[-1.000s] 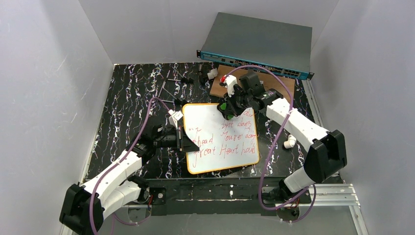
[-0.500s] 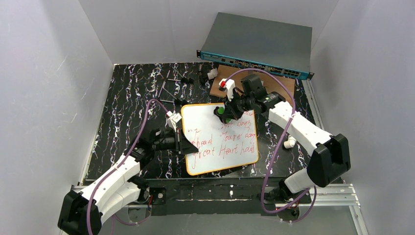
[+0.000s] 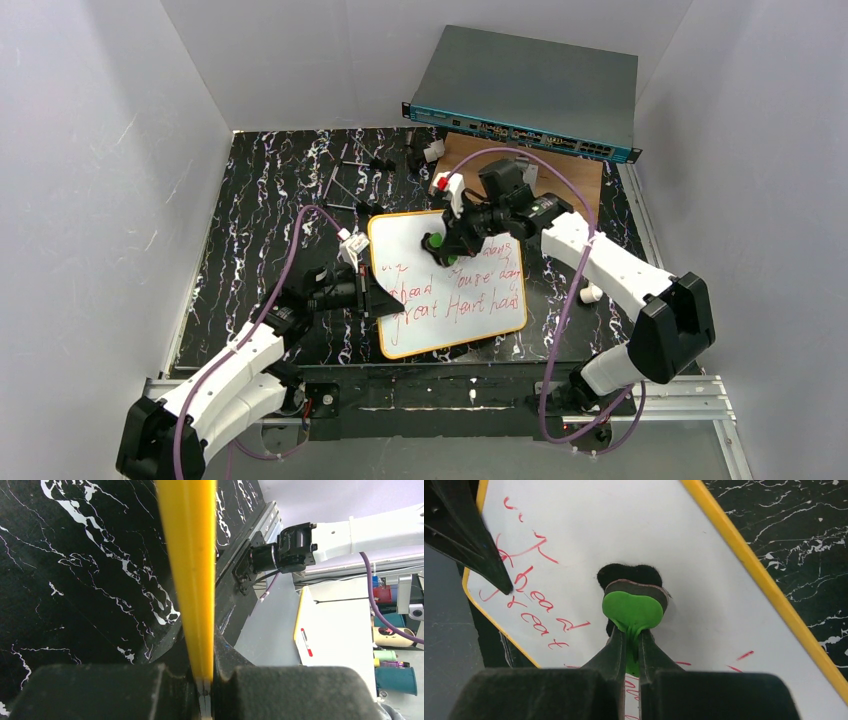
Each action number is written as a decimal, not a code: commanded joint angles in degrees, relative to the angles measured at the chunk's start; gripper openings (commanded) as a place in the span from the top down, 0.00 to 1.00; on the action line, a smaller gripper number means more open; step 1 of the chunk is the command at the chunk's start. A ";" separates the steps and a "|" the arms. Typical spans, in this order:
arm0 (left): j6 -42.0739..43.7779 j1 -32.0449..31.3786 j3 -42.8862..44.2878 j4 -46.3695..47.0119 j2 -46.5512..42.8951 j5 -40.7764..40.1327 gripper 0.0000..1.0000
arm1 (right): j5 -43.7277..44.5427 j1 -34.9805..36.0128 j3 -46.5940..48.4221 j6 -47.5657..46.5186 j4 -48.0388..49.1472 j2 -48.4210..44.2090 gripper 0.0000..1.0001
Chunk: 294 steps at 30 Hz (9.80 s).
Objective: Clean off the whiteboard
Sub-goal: Erase the whiteboard at the center of the board.
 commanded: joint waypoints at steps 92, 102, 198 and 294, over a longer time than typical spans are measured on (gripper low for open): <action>2.76 -0.69 5.78 15.35 3.85 8.50 1.00 | 11.70 -1.17 6.40 -8.70 -10.04 1.51 0.99; 1.01 -0.69 4.95 17.52 3.83 8.60 1.00 | 18.18 -0.27 7.85 -4.92 -7.35 1.73 0.99; -1.97 -0.75 2.20 21.40 1.58 7.91 1.00 | 15.46 -1.04 6.36 -0.74 -4.74 7.02 0.99; -0.44 -1.66 2.23 19.71 1.28 8.78 1.00 | 4.27 -4.19 0.74 -7.60 -5.25 0.25 0.99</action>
